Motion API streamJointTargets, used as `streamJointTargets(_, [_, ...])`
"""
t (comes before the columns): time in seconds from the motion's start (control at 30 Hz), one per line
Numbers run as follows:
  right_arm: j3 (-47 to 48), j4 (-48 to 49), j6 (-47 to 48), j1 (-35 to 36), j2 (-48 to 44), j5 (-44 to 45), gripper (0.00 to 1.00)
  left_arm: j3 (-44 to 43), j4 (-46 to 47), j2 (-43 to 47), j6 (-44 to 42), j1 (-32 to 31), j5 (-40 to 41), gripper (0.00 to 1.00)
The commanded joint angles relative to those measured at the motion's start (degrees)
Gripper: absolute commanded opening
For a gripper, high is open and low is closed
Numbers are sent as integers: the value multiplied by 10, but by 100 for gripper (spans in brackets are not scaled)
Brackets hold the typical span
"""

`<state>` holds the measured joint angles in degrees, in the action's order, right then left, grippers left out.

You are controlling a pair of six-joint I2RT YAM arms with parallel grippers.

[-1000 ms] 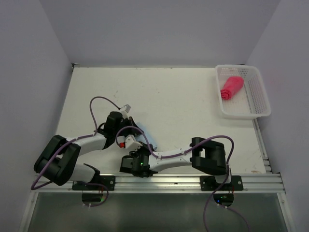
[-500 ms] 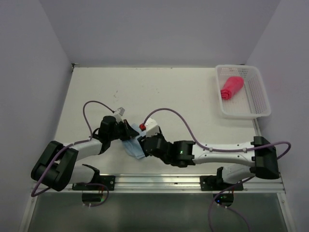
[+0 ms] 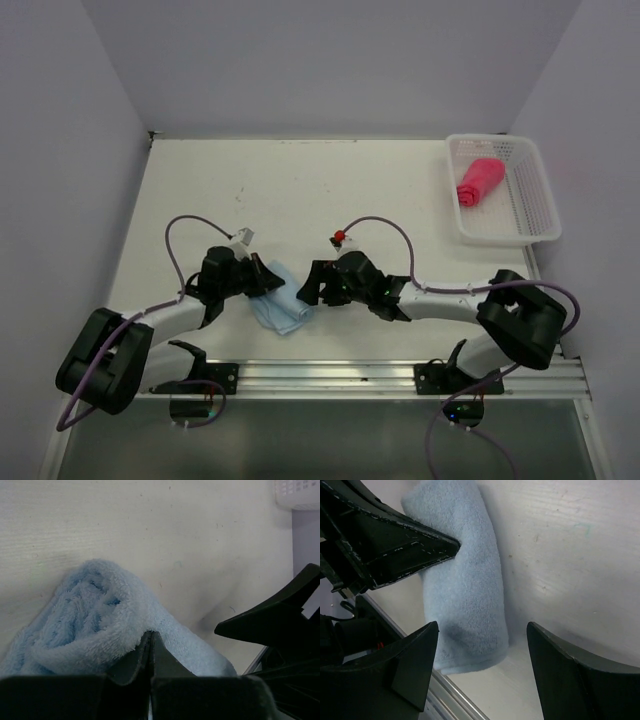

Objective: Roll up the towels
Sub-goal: Roll the towel

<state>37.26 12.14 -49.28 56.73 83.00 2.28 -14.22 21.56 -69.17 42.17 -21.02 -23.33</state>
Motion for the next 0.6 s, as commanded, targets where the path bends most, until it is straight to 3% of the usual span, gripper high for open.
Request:
streamJointTargets(0.0, [-17,152,-75,-8,43,-92,75,14,-41,6,-28,5,5,0])
streamJointTargets(0.17, [-25,216,-109,-8,98,-126,72,28,-35,11,-27,7,5,0])
streamJointTargets(0.4, [-27,173,-83,5,86,-122,60,28,-40,17,-26,12,20,0])
streamJointTargets(0.5, [-30,178,-81,11,95,-125,44,19,-42,13,-27,17,23,0])
streamJointTargets(0.57, [-29,184,-80,15,98,-126,28,8,-46,11,-27,26,22,0])
